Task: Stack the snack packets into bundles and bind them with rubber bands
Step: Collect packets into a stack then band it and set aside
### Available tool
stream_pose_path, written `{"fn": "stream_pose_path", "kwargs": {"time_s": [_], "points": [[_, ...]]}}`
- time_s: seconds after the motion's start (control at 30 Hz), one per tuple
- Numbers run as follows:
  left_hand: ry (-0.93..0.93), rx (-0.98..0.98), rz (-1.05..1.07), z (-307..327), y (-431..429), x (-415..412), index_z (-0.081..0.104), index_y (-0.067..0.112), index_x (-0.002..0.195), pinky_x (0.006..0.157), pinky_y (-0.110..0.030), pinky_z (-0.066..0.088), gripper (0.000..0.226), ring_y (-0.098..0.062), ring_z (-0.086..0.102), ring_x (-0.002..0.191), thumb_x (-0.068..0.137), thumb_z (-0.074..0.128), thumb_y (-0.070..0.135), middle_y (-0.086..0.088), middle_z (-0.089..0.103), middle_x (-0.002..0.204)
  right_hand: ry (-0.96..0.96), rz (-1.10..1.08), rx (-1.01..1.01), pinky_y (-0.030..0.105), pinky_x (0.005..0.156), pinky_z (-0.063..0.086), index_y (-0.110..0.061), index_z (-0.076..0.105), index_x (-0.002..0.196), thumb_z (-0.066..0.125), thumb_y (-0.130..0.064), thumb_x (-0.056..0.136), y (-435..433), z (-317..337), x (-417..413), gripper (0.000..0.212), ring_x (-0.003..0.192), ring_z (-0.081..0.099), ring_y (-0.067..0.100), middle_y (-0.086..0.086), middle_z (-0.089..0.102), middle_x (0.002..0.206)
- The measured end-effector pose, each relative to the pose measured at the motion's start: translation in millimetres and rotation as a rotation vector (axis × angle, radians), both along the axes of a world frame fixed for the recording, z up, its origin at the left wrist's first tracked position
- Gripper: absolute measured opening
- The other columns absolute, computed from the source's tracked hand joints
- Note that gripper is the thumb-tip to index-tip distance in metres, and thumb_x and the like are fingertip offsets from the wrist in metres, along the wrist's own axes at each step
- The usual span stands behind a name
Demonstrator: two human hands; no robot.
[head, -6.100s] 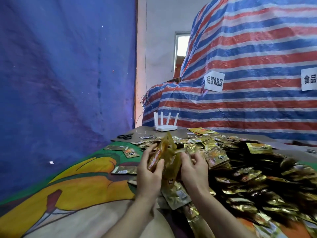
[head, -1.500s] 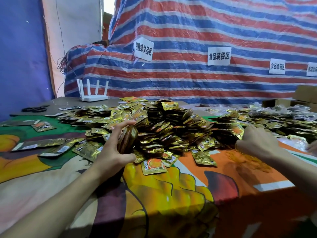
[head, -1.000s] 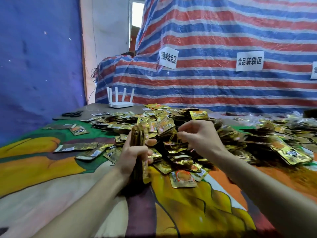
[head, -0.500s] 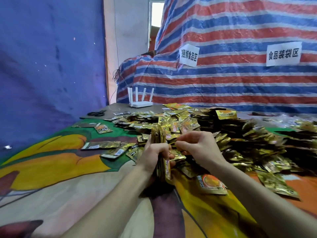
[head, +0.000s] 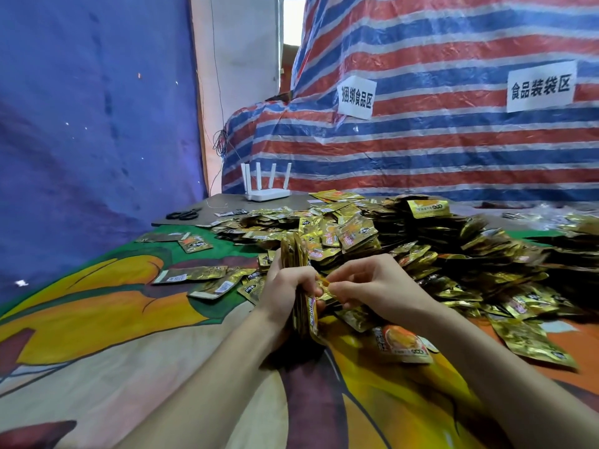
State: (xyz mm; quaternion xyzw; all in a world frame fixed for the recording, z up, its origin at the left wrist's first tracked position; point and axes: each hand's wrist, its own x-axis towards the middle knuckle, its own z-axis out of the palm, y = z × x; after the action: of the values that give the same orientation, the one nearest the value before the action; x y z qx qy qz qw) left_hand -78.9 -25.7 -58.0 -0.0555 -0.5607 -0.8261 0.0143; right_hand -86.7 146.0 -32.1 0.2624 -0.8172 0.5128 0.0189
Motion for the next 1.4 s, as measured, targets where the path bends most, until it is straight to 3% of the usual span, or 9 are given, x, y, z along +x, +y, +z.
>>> {"fn": "stream_pose_path", "kwargs": {"time_s": [0.17,0.3,0.57,0.7,0.8,0.93,1.07,1.2,1.4], "points": [[0.067,0.018,0.055,-1.3,0.4,0.8,0.043,0.011,0.091,0.054,-0.033,0.043,0.048,-0.024,0.047,0.064,0.046,0.056,-0.001,-0.013,0.041,0.086,-0.058,0.009,-0.095,0.022,0.071,0.053,-0.02,0.073,0.074,0.066,-0.011,0.093,-2.0,-0.7,3.7,0.023,0.077,0.062,0.011,0.003,0.068,0.079],[0.069,-0.064,0.022,0.3,-2.4,5.2,0.043,0.005,0.086,0.049,-0.03,0.045,0.043,-0.023,0.049,0.059,0.046,0.056,0.003,-0.014,0.042,0.081,-0.102,0.103,-0.253,0.037,0.089,0.052,-0.015,0.074,0.074,0.063,-0.005,0.093,-10.3,-2.7,7.9,0.024,0.086,0.066,0.019,0.009,0.073,0.085],[-0.065,-0.004,-0.226,5.6,-2.7,9.9,0.047,0.005,0.11,0.047,-0.028,0.047,0.063,-0.022,0.054,0.055,0.048,0.055,0.002,-0.013,0.057,0.07,-0.044,-0.104,-0.321,0.027,0.065,0.049,-0.014,0.076,0.087,0.073,-0.016,0.091,-8.9,-7.7,8.1,0.006,0.063,0.064,-0.002,0.002,0.079,0.082],[-0.092,0.036,-0.331,6.5,-4.8,8.9,0.062,0.0,0.092,0.051,-0.026,0.042,0.055,-0.023,0.048,0.059,0.038,0.063,0.009,-0.014,0.052,0.072,0.027,-0.159,-0.322,0.013,0.053,0.043,-0.018,0.077,0.083,0.073,-0.015,0.091,-7.7,-10.1,6.9,0.009,0.05,0.056,-0.005,-0.008,0.074,0.067],[-0.056,0.21,-0.456,9.9,-8.8,11.0,0.072,0.001,0.098,0.056,-0.027,0.039,0.061,-0.021,0.046,0.063,0.037,0.063,0.003,-0.014,0.05,0.086,0.054,-0.201,-0.271,0.01,0.052,0.042,-0.02,0.079,0.082,0.076,-0.02,0.089,-8.1,-12.2,5.2,0.007,0.054,0.058,-0.004,-0.004,0.074,0.068],[-0.007,0.31,-0.651,14.2,-11.7,13.8,0.054,0.006,0.126,0.058,-0.028,0.044,0.086,-0.02,0.049,0.067,0.042,0.071,0.002,-0.014,0.049,0.099,0.054,-0.19,-0.253,0.011,0.054,0.042,-0.019,0.081,0.082,0.08,-0.024,0.084,-6.6,-11.5,6.1,0.006,0.055,0.058,-0.003,-0.001,0.076,0.073],[0.004,0.252,-0.677,16.5,-10.3,16.4,0.068,0.001,0.112,0.058,-0.026,0.043,0.075,-0.019,0.05,0.067,0.037,0.075,0.006,-0.013,0.053,0.098,0.078,-0.203,-0.266,0.013,0.053,0.044,-0.021,0.08,0.079,0.079,-0.021,0.086,-6.3,-13.4,6.2,0.007,0.057,0.059,0.0,-0.003,0.075,0.071],[0.009,0.352,-0.736,19.5,-13.8,19.8,0.058,0.0,0.107,0.058,-0.026,0.043,0.063,-0.018,0.049,0.065,0.046,0.069,0.003,-0.011,0.053,0.094,-0.138,-0.133,-0.449,0.022,0.053,0.04,-0.01,0.077,0.075,0.074,-0.013,0.089,-5.4,-9.7,4.0,0.014,0.058,0.049,0.014,0.004,0.058,0.063],[0.015,0.563,-0.707,20.9,-17.0,20.7,0.049,-0.001,0.097,0.057,-0.027,0.045,0.046,-0.019,0.048,0.063,0.052,0.061,-0.001,-0.012,0.047,0.087,-0.527,0.316,-0.84,0.036,0.086,0.039,-0.012,0.058,0.055,0.046,-0.015,0.073,-1.4,7.0,10.1,0.023,0.075,0.054,0.023,0.007,0.054,0.066]]}}
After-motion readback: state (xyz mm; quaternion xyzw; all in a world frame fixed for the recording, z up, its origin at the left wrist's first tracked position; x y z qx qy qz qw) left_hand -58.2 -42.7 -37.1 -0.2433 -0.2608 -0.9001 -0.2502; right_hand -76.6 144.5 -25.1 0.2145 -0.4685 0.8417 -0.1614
